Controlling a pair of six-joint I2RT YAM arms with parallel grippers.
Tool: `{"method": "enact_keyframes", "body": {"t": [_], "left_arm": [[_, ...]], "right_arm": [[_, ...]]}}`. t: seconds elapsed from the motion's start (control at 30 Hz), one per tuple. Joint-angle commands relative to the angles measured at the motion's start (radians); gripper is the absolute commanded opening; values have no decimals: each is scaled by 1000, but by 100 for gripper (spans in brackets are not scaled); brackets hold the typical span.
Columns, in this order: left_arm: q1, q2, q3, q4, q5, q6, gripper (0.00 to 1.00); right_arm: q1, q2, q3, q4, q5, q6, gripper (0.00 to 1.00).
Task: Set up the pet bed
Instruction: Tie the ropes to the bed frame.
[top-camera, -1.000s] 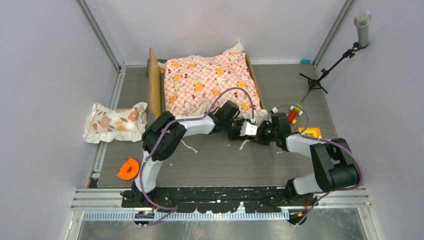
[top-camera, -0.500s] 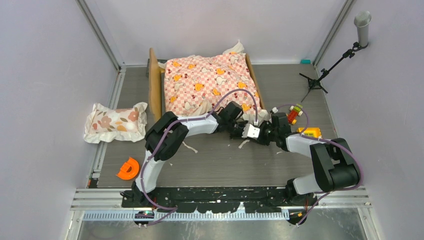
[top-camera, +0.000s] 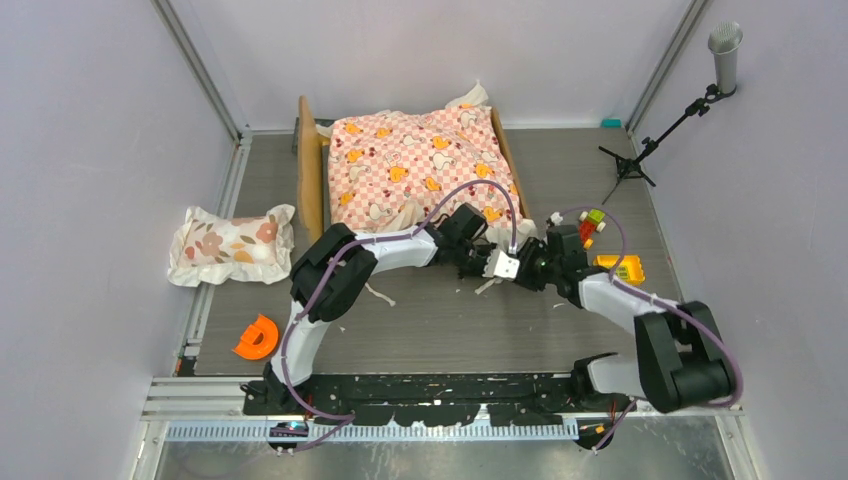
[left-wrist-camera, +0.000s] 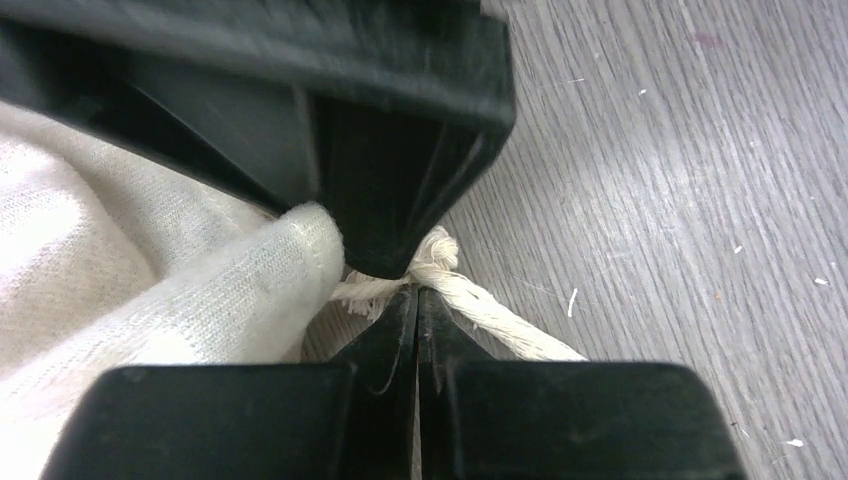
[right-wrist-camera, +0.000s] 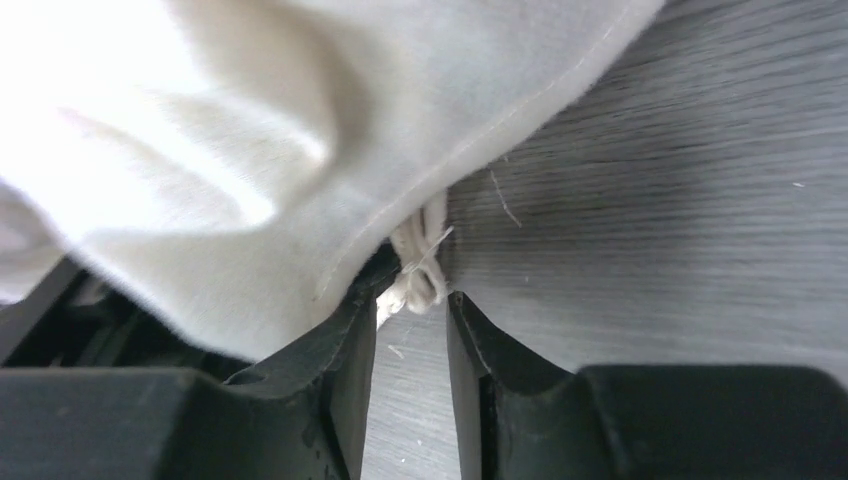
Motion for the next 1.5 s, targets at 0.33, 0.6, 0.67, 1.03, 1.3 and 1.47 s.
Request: {"method": "enact_keyframes", "body": {"t": [0.33, 0.6, 0.67, 1.03, 1.3, 1.47], "left_arm": [[-37, -101, -94, 174, -109, -447, 0], [-62, -141, -137, 271, -165, -653, 0], [-62, -143, -147, 294, -174, -673, 0], [-56, -144, -188, 316, -239, -686, 0], [-22, -191, -253, 340, -263, -680, 0], [-13, -206, -266, 350, -267, -670, 2]], "right_arm": [[0, -436, -8, -309, 146, -26, 48], [2, -585, -77, -356, 151, 9, 54], [1, -569, -91, -339, 143, 14, 55], [3, -314, -105, -115, 66, 56, 52], [42, -201, -89, -25, 72, 89, 47], [81, -166, -70, -38, 120, 93, 47]]}}
